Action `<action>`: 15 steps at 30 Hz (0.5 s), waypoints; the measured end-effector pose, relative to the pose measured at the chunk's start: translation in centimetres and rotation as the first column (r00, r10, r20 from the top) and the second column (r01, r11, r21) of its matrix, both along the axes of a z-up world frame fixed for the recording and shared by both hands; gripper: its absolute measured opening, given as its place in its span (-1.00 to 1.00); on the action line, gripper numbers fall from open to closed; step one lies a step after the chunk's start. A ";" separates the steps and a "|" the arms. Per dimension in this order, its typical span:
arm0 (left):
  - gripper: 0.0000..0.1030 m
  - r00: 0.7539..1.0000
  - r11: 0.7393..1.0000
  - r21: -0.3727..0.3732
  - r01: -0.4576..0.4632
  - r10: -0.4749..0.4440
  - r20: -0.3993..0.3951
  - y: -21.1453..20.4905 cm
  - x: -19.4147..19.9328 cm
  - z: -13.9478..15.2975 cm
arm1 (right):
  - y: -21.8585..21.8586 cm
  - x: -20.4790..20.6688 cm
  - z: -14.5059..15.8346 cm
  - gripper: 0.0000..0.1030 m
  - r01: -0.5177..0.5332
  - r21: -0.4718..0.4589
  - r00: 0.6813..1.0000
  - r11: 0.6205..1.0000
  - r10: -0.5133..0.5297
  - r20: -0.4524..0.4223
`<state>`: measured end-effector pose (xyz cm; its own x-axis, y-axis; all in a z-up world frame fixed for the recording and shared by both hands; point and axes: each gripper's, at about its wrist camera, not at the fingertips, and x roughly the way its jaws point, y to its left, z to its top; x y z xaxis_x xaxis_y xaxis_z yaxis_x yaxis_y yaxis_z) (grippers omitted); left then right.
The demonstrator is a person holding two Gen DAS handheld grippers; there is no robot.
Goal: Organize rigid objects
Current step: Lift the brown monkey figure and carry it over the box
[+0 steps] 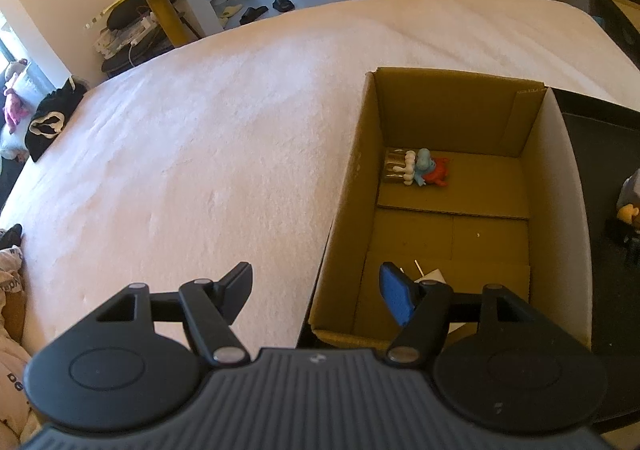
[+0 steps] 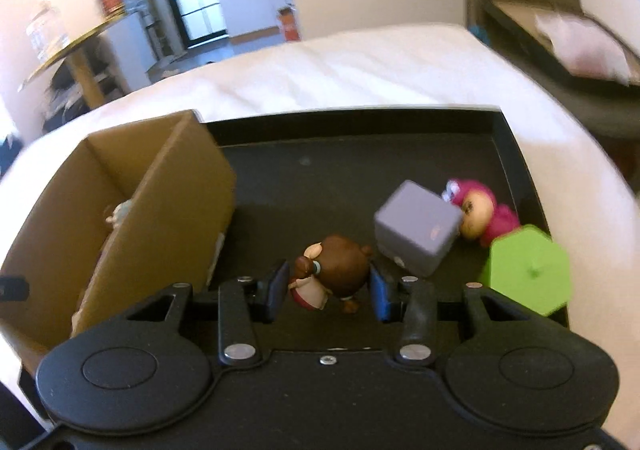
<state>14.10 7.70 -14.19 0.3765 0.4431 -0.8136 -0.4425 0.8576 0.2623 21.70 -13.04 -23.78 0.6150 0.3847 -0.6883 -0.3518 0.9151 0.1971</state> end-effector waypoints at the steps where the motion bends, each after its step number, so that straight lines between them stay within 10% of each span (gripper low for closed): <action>1: 0.33 1.000 1.000 -0.006 -0.005 0.005 0.002 0.1 0.0 0.1 | 0.1 -0.1 0.2 -0.18 -0.010 0.004 1.000 1.000 0.010 0.000; 15: 0.33 0.999 0.998 -0.063 -0.005 0.008 0.052 1.0 -1.1 0.4 | 0.8 -1.6 4.1 -0.18 -0.074 -0.018 0.991 0.997 0.075 0.113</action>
<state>13.01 8.72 -13.78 0.4163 0.3945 -0.8192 -0.4596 0.8687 0.1847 20.13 -12.20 -19.67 0.6592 0.4232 -0.6215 -0.4383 0.8879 0.1397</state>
